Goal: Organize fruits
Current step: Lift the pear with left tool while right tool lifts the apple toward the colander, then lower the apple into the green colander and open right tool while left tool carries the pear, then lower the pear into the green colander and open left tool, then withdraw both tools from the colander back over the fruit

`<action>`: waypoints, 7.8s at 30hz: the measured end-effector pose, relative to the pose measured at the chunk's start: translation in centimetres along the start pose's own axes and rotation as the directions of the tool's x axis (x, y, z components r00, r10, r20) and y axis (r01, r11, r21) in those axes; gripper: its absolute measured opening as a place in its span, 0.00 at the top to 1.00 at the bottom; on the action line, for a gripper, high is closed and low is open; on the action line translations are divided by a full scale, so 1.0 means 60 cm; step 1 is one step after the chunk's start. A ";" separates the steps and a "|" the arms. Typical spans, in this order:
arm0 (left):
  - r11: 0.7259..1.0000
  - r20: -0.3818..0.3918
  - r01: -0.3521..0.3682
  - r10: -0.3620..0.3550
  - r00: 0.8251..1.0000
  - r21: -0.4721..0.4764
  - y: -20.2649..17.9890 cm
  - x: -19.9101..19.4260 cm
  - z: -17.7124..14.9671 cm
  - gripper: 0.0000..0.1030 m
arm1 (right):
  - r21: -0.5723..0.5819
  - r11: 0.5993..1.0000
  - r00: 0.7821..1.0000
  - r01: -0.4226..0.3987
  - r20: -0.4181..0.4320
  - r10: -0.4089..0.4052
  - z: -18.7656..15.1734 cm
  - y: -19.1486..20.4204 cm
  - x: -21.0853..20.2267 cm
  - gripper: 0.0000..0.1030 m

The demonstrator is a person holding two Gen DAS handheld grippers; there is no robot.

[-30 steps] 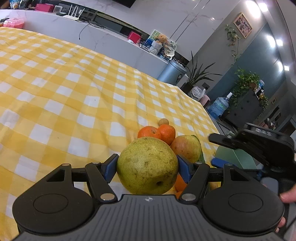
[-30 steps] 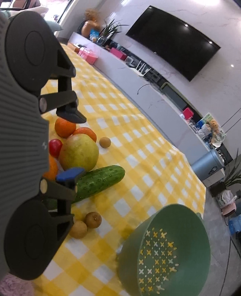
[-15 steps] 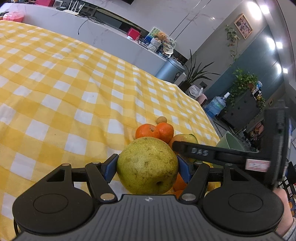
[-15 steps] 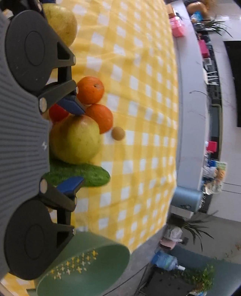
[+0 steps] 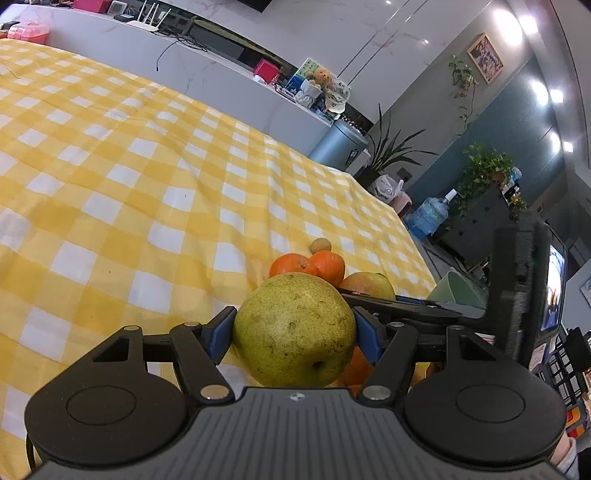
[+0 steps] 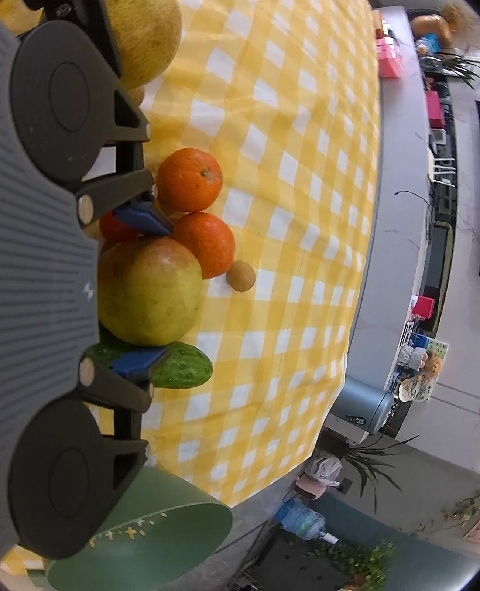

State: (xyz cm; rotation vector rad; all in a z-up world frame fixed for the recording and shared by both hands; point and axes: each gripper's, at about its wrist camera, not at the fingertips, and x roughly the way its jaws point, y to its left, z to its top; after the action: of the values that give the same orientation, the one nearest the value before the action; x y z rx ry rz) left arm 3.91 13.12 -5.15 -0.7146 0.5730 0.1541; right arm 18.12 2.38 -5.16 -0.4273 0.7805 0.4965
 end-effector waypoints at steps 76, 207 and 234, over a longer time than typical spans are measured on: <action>0.977 -0.037 -0.166 0.172 0.984 0.131 0.042 -0.047 0.021 0.25 | 0.277 0.903 0.943 -0.328 0.038 0.331 -0.004 0.010 -0.120 0.39; 0.916 -0.195 0.194 -0.131 0.972 0.350 -0.427 0.166 0.112 0.13 | 0.734 0.672 0.995 -0.099 0.052 0.089 -0.132 -0.493 -0.202 0.17; 0.953 -0.053 -0.079 0.099 0.994 0.292 -0.164 -0.059 0.139 0.14 | 0.605 0.742 0.950 -0.290 0.086 0.301 -0.022 -0.125 -0.219 0.18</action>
State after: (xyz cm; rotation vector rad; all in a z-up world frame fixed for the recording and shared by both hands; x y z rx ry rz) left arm 7.84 11.44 7.52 -0.4096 0.6768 0.1264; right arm 13.67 -7.80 5.20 0.3128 0.9841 0.5025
